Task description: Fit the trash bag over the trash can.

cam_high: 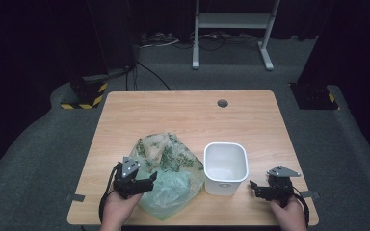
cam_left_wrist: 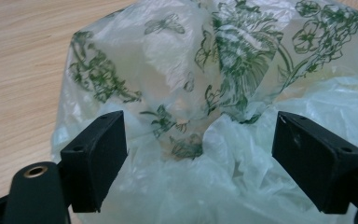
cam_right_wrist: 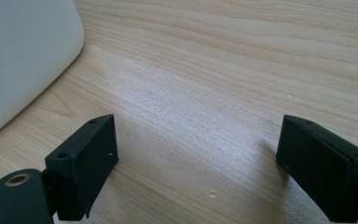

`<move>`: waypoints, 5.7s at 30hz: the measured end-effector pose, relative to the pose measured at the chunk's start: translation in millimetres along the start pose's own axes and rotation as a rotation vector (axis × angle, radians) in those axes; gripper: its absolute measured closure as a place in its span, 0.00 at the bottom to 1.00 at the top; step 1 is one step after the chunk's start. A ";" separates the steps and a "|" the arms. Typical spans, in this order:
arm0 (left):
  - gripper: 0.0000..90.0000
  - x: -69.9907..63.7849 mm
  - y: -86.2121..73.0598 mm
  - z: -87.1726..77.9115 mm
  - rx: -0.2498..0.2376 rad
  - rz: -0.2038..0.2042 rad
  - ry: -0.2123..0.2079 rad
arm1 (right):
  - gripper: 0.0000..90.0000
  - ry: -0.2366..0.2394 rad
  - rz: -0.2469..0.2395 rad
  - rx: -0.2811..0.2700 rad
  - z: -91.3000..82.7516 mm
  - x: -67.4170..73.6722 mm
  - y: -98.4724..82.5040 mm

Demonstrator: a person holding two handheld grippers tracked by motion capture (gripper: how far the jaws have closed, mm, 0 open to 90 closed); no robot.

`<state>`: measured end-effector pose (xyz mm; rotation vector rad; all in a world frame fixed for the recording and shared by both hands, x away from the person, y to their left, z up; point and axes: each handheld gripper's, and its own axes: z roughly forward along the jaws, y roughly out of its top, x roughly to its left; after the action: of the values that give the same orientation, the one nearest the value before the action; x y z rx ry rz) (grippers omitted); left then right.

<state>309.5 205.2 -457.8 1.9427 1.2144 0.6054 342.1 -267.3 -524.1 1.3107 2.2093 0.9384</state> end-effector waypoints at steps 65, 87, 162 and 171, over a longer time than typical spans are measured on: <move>0.96 -16.1 -11.6 43.0 -0.021 0.026 -0.029 | 0.13 0.008 -0.007 0.000 -0.1 0.4 -0.1; 0.97 -13.3 10.2 -26.5 -0.367 0.000 0.023 | 0.13 0.007 -0.008 0.000 0.0 0.4 -0.1; 0.89 -130.9 110.4 -19.8 -0.560 0.197 -0.352 | 0.13 0.008 -0.009 -0.003 0.4 0.1 -0.1; 0.44 -120.7 105.8 -26.7 -0.611 0.184 -0.333 | 0.13 0.011 -0.011 -0.003 0.1 -0.3 -0.1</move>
<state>295.0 77.8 -357.7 1.5525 0.5571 0.6249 342.3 -267.6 -524.3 1.2933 2.2205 0.9463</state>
